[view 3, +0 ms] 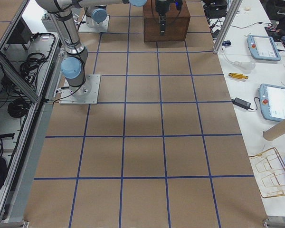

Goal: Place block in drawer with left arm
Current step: 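Pull the drawer open away from the cabinet with the left gripper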

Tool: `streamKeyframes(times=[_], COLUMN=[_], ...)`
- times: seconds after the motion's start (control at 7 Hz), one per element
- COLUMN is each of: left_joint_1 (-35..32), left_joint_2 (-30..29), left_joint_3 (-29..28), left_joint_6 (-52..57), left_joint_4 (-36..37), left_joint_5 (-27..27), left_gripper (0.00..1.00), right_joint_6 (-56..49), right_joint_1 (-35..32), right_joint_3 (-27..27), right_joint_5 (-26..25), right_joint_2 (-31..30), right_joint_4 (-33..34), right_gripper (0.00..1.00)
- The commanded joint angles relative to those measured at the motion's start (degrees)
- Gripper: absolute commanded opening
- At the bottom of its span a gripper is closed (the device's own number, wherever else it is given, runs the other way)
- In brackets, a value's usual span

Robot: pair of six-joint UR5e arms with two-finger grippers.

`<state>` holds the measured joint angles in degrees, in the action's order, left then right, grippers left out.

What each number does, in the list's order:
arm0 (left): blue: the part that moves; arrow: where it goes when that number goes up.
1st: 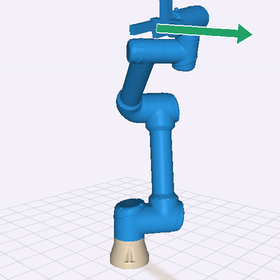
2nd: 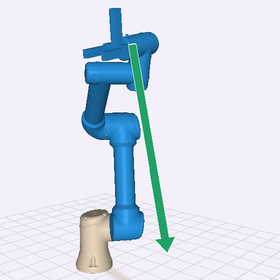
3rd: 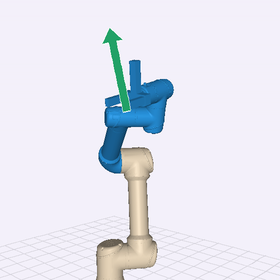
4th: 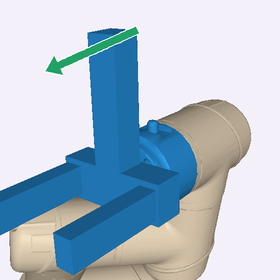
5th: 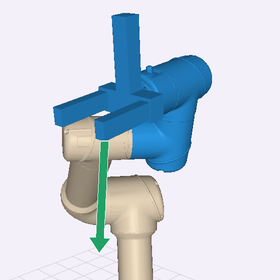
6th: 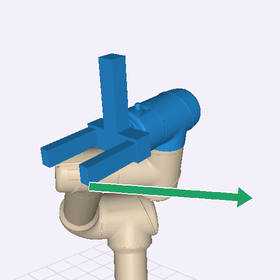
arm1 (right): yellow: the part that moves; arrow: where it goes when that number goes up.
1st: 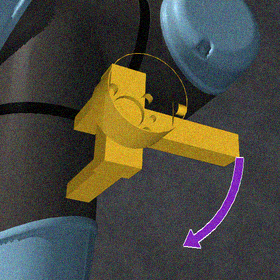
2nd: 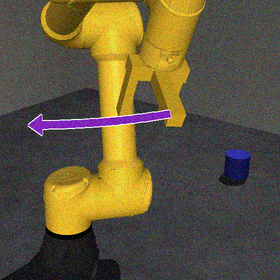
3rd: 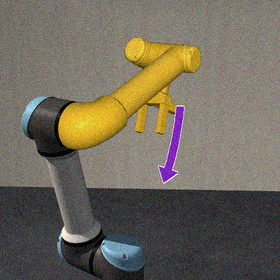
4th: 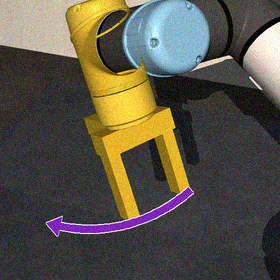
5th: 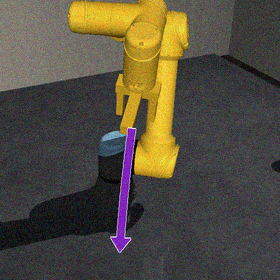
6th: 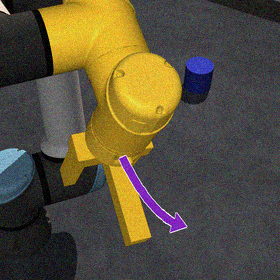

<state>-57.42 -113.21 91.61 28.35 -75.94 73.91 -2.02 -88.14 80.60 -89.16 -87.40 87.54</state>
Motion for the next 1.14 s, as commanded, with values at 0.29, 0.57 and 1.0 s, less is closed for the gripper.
streamKeyframes(times=[0.29,0.57,1.0], left_joint_1=[4.1,5.3,6.4], left_joint_2=[-0.1,-0.3,-1.1], left_joint_3=[-0.1,-0.5,-1.3], left_joint_6=[2.2,2.8,2.8], left_joint_4=[0.0,0.0,-0.1], left_joint_5=[-0.2,-0.3,-0.4], left_gripper=[1.00,1.00,1.00], right_joint_6=[0.0,0.0,0.0], right_joint_1=[0.0,0.1,0.0], right_joint_3=[0.0,0.0,0.0], right_joint_5=[0.0,0.0,0.0], right_joint_2=[-0.1,-0.1,0.0], right_joint_4=[0.0,0.0,0.0], right_gripper=[1.00,1.00,1.00])
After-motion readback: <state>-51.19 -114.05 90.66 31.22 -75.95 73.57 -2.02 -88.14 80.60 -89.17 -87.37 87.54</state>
